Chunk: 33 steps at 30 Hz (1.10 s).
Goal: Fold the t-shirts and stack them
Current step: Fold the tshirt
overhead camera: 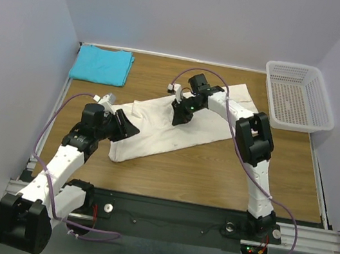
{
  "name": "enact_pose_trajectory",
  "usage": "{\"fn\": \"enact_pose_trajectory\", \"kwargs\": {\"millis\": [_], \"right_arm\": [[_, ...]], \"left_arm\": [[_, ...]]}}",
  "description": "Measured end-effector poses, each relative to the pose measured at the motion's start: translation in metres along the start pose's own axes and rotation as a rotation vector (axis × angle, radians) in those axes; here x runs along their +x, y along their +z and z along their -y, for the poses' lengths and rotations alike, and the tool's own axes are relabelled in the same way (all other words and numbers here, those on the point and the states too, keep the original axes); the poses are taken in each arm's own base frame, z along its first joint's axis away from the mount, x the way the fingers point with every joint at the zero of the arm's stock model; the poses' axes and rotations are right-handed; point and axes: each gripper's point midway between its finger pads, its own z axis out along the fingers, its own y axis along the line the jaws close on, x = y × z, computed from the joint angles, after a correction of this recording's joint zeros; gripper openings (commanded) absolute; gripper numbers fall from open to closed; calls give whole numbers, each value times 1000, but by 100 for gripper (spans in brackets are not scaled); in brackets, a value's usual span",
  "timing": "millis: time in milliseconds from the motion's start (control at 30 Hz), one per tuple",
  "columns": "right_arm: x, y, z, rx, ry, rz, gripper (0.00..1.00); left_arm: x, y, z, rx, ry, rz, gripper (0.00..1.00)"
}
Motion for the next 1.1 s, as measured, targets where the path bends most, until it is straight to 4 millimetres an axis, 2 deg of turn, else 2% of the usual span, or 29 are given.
{"fn": "enact_pose_trajectory", "kwargs": {"millis": [133,300,467,533,633,700,733,800,833,867,933,967,1000,1100], "right_arm": [[0,3,11,39,10,-15,13],[-9,2,26,95,1,-11,16],[-20,-5,30,134,-16,0,26],[-25,-16,32,166,-16,5,30],[-39,-49,24,220,-33,36,34],[-49,-92,14,273,-46,90,36],[-49,-107,10,289,-47,106,37],[-43,-155,1,349,-40,153,38],[-38,-170,-1,374,-40,169,38],[-27,-188,-3,402,-23,182,38],[-3,-210,-4,441,18,194,38],[11,-217,-2,456,46,191,38],[34,-219,-1,462,92,175,38],[81,-211,-1,442,194,130,38]], "left_arm": [[0,0,0,1,0,1,52],[-1,0,0,-1,0,3,52],[-3,-1,-2,-23,-26,22,52],[-4,-1,-5,-43,-50,32,52],[-4,-2,-14,-98,-103,43,52],[0,-4,-24,-151,-144,42,52],[2,-5,-28,-175,-168,39,52],[7,-6,-34,-215,-210,28,51],[12,-8,-38,-241,-242,13,50],[18,-9,-43,-270,-269,-3,50],[28,-10,-54,-332,-315,-38,50],[33,-11,-60,-368,-330,-54,50],[40,-12,-69,-424,-349,-78,50],[48,-17,-83,-523,-370,-109,50]]}}
